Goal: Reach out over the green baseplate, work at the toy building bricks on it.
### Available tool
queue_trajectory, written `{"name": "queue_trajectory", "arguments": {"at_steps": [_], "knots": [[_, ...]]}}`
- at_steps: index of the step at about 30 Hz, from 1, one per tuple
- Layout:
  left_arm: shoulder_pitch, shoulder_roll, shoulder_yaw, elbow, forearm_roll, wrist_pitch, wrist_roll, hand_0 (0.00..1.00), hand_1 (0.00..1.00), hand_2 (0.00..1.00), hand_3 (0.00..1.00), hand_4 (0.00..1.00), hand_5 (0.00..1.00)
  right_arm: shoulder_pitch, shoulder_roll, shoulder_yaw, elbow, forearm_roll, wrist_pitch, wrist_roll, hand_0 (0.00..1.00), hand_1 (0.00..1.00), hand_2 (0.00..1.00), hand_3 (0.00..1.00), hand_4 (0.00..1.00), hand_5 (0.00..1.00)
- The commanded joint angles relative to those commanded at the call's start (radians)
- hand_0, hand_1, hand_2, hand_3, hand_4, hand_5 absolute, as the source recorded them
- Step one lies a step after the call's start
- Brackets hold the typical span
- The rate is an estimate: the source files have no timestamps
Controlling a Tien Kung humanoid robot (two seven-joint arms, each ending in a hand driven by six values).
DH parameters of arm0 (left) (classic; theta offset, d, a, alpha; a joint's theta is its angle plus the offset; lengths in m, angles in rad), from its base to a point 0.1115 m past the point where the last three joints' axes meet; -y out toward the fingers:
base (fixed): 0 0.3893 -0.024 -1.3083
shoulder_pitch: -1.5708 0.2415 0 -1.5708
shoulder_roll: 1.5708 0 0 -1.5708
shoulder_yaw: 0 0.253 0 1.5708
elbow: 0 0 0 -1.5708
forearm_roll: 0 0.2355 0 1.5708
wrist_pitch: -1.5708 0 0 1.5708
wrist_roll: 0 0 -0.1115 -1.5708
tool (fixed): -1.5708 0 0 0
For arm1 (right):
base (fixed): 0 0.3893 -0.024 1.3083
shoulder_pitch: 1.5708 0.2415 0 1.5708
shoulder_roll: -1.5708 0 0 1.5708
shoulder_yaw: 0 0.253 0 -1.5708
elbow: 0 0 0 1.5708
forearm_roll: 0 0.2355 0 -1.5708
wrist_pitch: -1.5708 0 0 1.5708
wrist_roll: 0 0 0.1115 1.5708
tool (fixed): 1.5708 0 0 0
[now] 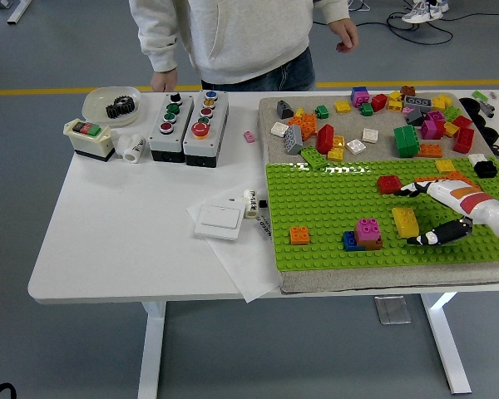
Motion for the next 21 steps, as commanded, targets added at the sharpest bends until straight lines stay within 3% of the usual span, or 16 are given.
{"name": "queue_trajectory", "arguments": {"at_steps": [21], "knots": [[0.006,0.006,-0.01,-0.002,0.014,-0.009,0.006,0.722,0.724,0.708,0.598,0.659,0.603,0.048,0.021,-0.08,-0.06,-0.014,-0.003,0.0,0.827,0.717,0.741,0.773,0.998,0.339]]}}
